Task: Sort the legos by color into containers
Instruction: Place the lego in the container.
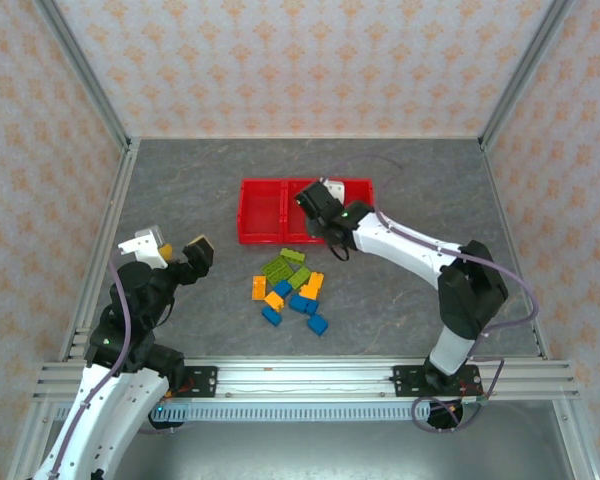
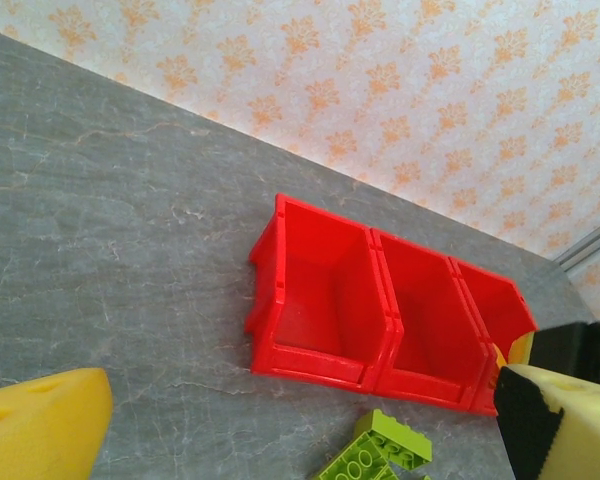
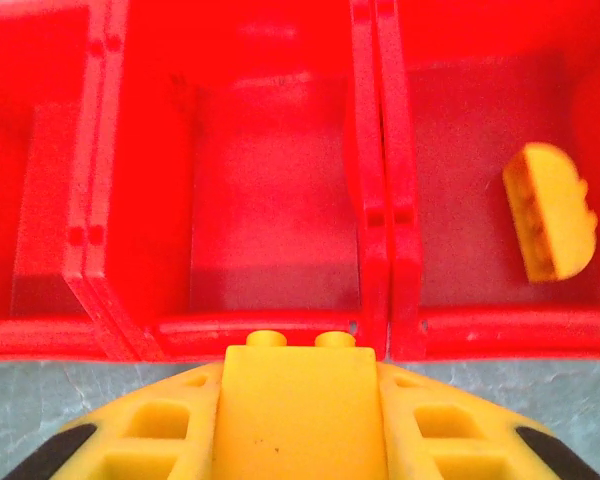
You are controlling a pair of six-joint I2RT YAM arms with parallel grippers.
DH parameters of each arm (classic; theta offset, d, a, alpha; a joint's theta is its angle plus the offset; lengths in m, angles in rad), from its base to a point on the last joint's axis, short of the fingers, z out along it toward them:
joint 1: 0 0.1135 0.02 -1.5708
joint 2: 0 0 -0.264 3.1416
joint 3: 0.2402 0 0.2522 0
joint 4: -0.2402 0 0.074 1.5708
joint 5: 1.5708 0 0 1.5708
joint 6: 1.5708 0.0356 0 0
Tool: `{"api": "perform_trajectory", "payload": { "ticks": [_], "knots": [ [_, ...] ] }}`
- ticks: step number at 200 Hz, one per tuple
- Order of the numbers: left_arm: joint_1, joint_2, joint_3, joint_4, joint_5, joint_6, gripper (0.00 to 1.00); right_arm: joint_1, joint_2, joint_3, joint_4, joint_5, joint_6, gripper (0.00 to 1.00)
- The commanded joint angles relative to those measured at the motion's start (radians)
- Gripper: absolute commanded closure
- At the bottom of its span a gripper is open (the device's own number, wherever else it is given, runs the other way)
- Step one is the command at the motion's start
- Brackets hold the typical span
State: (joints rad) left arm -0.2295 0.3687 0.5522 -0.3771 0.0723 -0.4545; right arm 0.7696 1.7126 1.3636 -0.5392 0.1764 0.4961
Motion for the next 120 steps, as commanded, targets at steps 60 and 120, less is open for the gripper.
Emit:
{"api": "perform_trajectory", "payload": {
  "ticks": [60, 120],
  "knots": [
    [-0.021, -0.006, -0.021, 0.04, 0.028, -0.011, 0.01, -0.169, 0.068, 0.071, -0.048, 0.046, -0.239, 0.74],
    [-0.025, -0.033, -0.024, 0.038, 0.014, -0.01, 0.01, -0.233, 0.13, 0.048, 0.033, -0.043, -0.306, 0.67]
  ]
}}
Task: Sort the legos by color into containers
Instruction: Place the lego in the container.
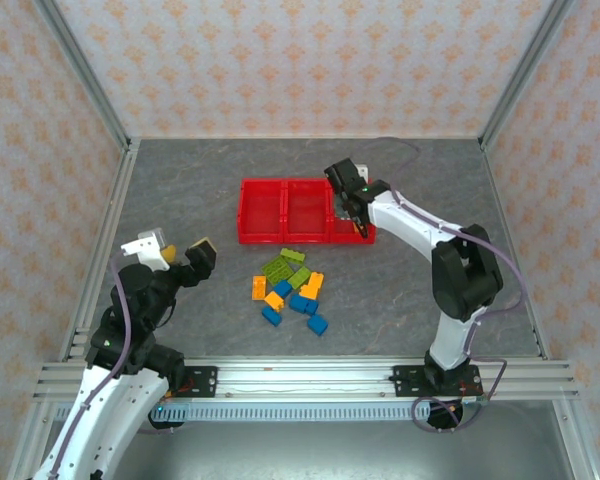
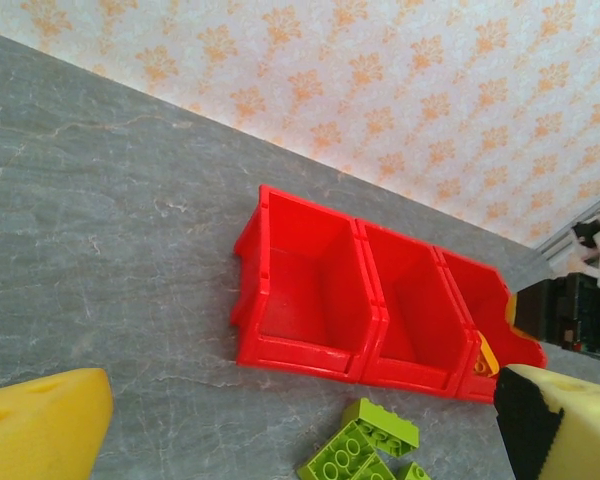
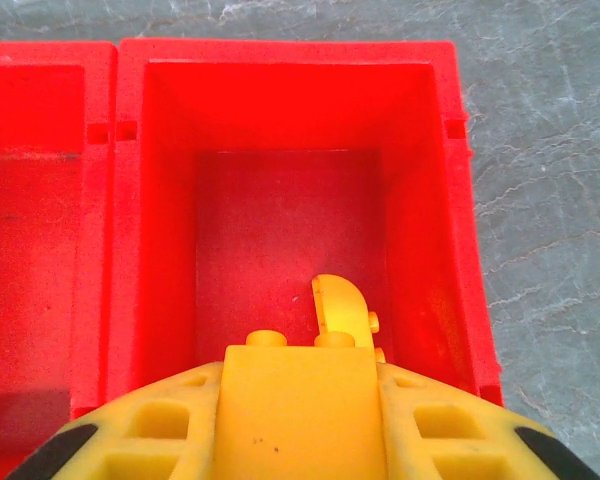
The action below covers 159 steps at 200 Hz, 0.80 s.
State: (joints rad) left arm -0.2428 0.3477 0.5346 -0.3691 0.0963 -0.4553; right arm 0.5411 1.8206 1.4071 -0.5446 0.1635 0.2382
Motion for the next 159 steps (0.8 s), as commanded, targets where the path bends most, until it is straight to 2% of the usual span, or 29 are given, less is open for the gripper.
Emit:
{"api": "perform_trajectory", "payload": {
  "ticks": [1, 47, 60, 82, 125, 141, 148, 159],
  "knots": [
    [-0.012, -0.012, -0.007, 0.03, -0.01, -0.01, 0.01, -0.004, 0.022, 0.003, 0.04, -0.03, -0.048, 0.67],
    [-0.021, 0.04, 0.001, 0.027, 0.026, 0.0, 0.01, -0.007, -0.004, -0.05, 0.08, -0.039, -0.061, 0.55],
    [-0.022, 0.061, 0.005, 0.023, 0.039, 0.003, 0.01, -0.007, -0.03, -0.071, 0.093, -0.037, -0.065, 0.46],
    [-0.024, 0.088, 0.01, 0.019, 0.057, 0.012, 0.01, -0.007, -0.055, -0.081, 0.072, -0.054, -0.058, 0.38],
    [-0.024, 0.089, 0.012, 0.015, 0.045, 0.011, 0.01, 0.0, -0.172, -0.168, 0.032, -0.148, 0.113, 0.31],
    [-0.023, 0.079, 0.011, 0.016, 0.04, 0.011, 0.01, 0.012, -0.24, -0.246, 0.044, -0.187, 0.184, 0.21],
    [-0.024, 0.073, 0.011, 0.018, 0.04, 0.012, 0.01, 0.021, -0.261, -0.273, 0.04, -0.196, 0.208, 0.1],
    [-0.024, 0.065, 0.007, 0.022, 0.039, 0.011, 0.01, 0.045, -0.29, -0.306, 0.031, -0.199, 0.227, 0.02]
  ]
}}
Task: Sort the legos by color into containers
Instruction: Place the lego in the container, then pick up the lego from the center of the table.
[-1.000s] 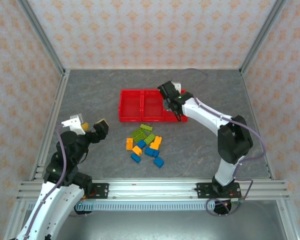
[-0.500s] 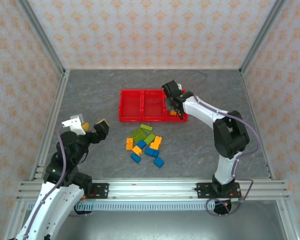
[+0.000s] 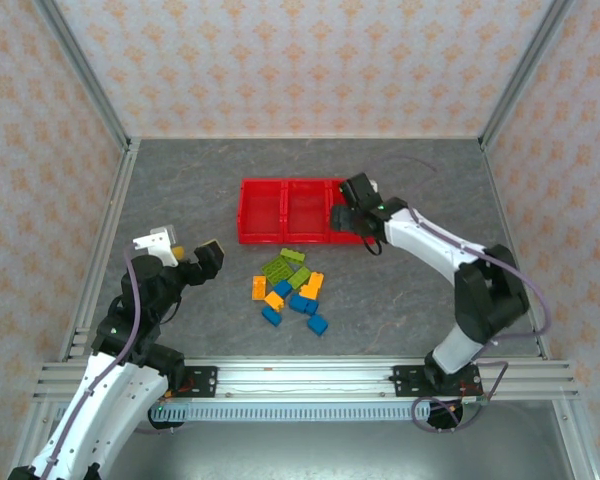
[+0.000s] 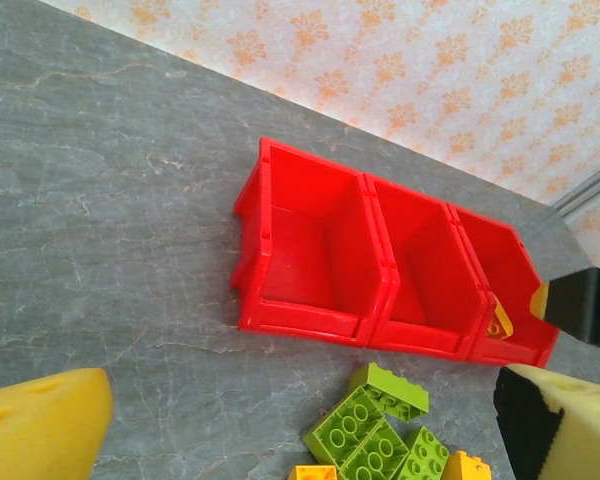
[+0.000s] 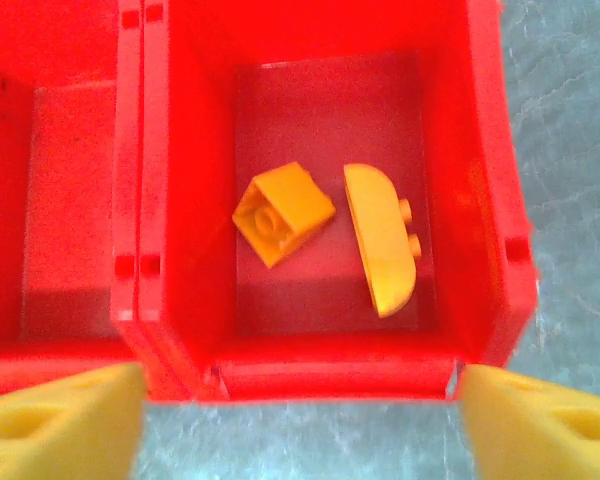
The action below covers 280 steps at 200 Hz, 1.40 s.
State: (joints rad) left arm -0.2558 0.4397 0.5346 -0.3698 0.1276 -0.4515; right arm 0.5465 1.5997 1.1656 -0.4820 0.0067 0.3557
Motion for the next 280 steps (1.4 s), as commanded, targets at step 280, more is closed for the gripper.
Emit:
{"api": "perform_trajectory", "payload": {
  "ticks": [280],
  "knots": [
    [-0.013, -0.165, -0.025, 0.095, 0.198, 0.03, 0.01, 0.312, 0.089, -0.072, -0.06, -0.066, 0.341, 0.26]
  ]
}}
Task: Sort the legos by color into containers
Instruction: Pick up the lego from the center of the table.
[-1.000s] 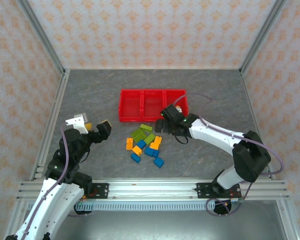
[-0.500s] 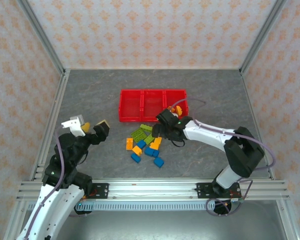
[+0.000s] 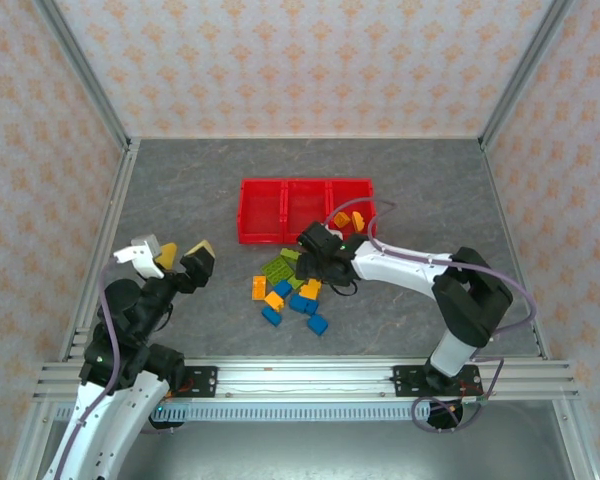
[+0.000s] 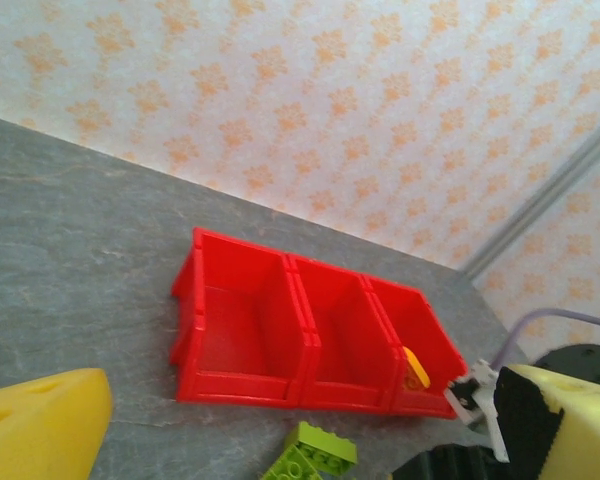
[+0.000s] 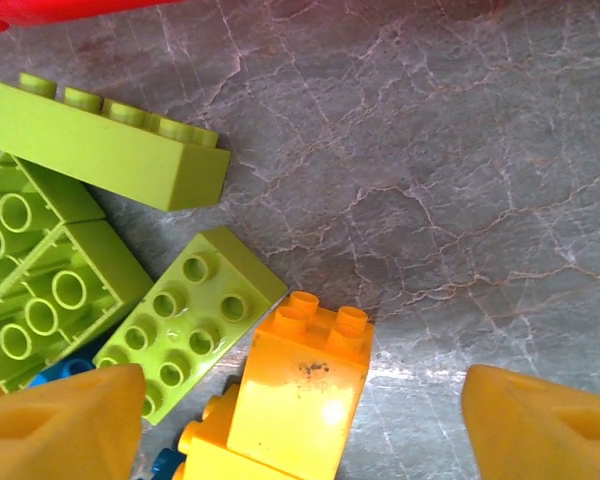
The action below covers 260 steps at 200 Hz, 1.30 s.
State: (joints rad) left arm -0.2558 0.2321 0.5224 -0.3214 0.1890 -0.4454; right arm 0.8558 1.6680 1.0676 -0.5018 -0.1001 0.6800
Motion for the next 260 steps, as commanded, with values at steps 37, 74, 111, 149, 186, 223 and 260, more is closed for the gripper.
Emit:
{"api": "perform_trajectory", "payload": {
  "ticks": [37, 74, 111, 149, 186, 223, 260],
  "knots": [
    [-0.019, 0.161, 0.009, 0.027, 0.198, 0.033, 0.01, 0.009, 0.03, 0.048, -0.076, 0.062, 0.012, 0.31],
    [-0.025, 0.138, 0.006, 0.028, 0.183, 0.027, 0.01, 0.016, 0.042, 0.047, -0.058, 0.055, 0.026, 0.29],
    [-0.06, 0.098, -0.002, 0.035, 0.154, 0.023, 0.01, 0.018, 0.073, 0.035, -0.06, 0.052, 0.02, 0.33],
    [-0.068, 0.099, 0.0, 0.028, 0.127, 0.02, 0.01, 0.018, 0.047, 0.015, -0.069, 0.104, 0.011, 0.39],
    [-0.068, 0.094, 0.001, 0.026, 0.116, 0.018, 0.01, 0.004, 0.038, 0.013, -0.122, 0.168, -0.005, 0.49],
    [-0.068, 0.084, -0.004, 0.03, 0.101, 0.017, 0.01, -0.006, -0.013, -0.018, -0.099, 0.177, 0.012, 0.53],
    [-0.068, 0.084, -0.002, 0.028, 0.103, 0.016, 0.01, -0.006, -0.004, -0.026, -0.085, 0.16, 0.02, 0.49]
  ]
}}
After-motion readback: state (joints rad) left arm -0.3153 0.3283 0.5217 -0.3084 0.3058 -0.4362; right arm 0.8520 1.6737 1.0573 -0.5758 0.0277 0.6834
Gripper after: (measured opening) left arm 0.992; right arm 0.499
